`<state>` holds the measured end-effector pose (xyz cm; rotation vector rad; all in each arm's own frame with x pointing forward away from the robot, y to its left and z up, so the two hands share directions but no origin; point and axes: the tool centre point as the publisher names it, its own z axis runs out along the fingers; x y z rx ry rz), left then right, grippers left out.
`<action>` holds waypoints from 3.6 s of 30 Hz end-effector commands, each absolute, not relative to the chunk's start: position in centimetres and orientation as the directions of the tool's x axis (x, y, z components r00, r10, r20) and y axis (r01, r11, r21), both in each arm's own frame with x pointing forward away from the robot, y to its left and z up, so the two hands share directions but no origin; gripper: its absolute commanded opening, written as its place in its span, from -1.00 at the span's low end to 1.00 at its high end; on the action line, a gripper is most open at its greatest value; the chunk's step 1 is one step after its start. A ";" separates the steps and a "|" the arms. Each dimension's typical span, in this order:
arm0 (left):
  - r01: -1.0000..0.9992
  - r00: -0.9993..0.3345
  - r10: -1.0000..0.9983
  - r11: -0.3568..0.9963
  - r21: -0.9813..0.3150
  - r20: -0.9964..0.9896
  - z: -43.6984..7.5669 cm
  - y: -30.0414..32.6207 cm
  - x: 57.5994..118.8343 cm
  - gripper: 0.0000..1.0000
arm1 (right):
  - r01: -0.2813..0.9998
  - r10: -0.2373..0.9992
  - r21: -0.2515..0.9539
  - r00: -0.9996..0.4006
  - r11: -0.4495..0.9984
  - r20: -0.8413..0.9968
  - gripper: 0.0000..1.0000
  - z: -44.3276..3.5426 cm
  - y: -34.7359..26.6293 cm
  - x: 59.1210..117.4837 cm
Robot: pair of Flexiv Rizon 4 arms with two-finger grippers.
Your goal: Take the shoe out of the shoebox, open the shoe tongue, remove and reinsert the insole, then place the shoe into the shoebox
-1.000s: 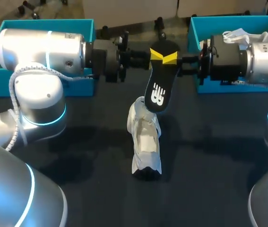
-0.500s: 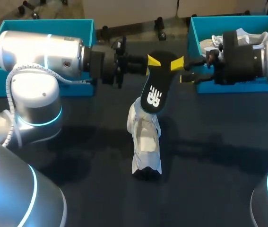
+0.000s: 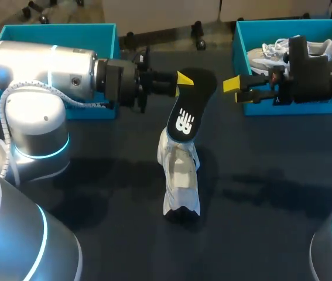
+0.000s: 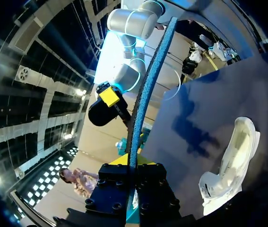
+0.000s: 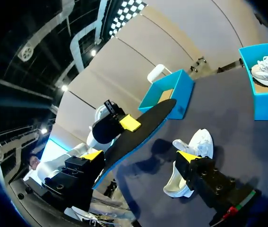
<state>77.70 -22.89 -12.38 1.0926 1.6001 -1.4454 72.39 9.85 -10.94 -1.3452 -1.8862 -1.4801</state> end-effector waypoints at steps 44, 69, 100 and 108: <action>0.721 -0.687 0.123 -0.008 -0.693 -0.716 -14.1 -19.8 74.5 -1.00 | 0.521 0.420 0.614 -0.851 0.593 0.316 1.00 -14.7 8.1 70.9; 0.654 -0.751 0.088 -0.044 -0.755 -0.655 -15.0 -18.4 72.0 -1.00 | 0.338 0.356 0.614 -0.929 0.713 0.097 1.00 -17.2 7.0 69.3; 0.499 -0.864 0.045 -0.058 -0.865 -0.502 -21.6 -16.1 66.0 -1.00 | 0.235 0.309 0.565 -0.950 0.791 -0.036 1.00 -23.7 6.2 68.9; 0.500 -0.865 0.023 -0.036 -0.865 -0.501 -23.4 -16.9 66.0 -1.00 | 0.147 0.229 0.528 -0.969 0.837 -0.094 1.00 -25.9 5.9 70.2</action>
